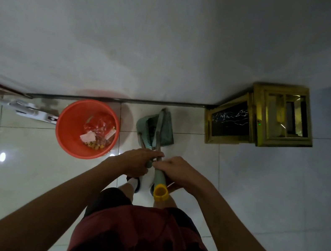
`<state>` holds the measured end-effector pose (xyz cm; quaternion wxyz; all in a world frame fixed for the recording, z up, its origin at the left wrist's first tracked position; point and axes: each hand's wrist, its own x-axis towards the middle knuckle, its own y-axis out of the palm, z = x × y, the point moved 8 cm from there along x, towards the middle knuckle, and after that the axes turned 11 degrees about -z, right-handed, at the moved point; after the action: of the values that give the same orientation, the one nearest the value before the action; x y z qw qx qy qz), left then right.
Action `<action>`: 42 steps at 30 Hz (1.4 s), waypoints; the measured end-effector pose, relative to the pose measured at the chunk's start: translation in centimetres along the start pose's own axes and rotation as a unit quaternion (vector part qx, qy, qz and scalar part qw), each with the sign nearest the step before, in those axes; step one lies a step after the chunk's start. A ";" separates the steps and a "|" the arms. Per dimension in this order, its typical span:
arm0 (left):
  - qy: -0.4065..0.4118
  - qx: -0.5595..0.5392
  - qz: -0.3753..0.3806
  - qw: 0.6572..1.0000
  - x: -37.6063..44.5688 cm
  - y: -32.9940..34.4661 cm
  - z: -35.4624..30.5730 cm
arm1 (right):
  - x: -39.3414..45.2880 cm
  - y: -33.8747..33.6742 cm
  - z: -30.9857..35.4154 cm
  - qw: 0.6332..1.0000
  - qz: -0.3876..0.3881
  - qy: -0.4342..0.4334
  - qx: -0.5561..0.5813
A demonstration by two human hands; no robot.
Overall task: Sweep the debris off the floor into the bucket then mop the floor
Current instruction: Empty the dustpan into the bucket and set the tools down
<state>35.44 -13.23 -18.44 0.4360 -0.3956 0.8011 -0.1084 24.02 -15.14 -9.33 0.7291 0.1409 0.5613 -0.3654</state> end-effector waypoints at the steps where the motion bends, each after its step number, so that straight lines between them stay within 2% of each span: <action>1: -0.002 0.000 -0.007 1.000 0.0 -0.1 -0.1 | -0.1 -0.1 -0.1 1.000 0.002 -0.003 0.007; 7: 0.024 -0.019 0.001 1.000 0.0 0.4 -1.0 | -0.4 -1.0 -1.5 0.999 0.017 -0.022 0.019; 10: 0.020 -0.009 -0.039 0.999 0.2 0.0 -1.6 | -0.3 -1.3 -2.0 0.999 0.019 -0.024 0.030; 16: 0.011 0.021 -0.062 0.998 0.0 0.4 -2.1 | 2.2 -3.2 -4.8 0.994 -0.066 0.035 0.078; 18: 0.006 0.014 -0.076 0.997 -0.1 0.2 -2.4 | 3.4 -3.8 -5.3 0.992 -0.108 0.039 0.057; 21: -0.008 0.001 -0.101 0.995 -0.4 -0.2 -2.2 | 5.1 -4.6 -5.8 0.987 -0.155 0.004 -0.040; 23: -0.012 -0.013 -0.128 0.992 -0.7 -0.4 -2.2 | 5.6 -5.1 -6.0 0.979 -0.171 -0.026 -0.113; 26: -0.023 -0.052 -0.169 0.984 -1.4 -0.4 -2.5 | 6.1 -6.0 -6.2 0.968 -0.187 -0.064 -0.153; 30: -0.083 -0.156 -0.244 0.953 -2.3 -0.1 -1.3 | 6.3 -6.8 -5.8 0.954 -0.204 -0.101 -0.193; 33: -0.175 -0.255 -0.312 0.898 -2.7 0.0 0.4 | 5.9 -7.5 -4.9 0.929 -0.231 -0.151 -0.248; 35: -0.216 -0.296 -0.332 0.869 -3.1 -0.5 0.3 | 5.5 -7.7 -3.7 0.896 -0.244 -0.198 -0.313; 38: -0.230 -0.328 -0.334 0.853 -2.8 -1.3 -0.4 | 5.4 -7.7 -2.1 0.857 -0.249 -0.250 -0.376; 42: -0.249 -0.321 -0.358 0.841 -1.8 -1.9 0.0 | 5.4 -8.3 -0.7 0.838 -0.254 -0.282 -0.392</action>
<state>37.04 -13.16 -16.32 0.4006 -0.7861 0.4581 0.1086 18.39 -22.48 -12.85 0.7318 -0.4134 0.4437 -0.3110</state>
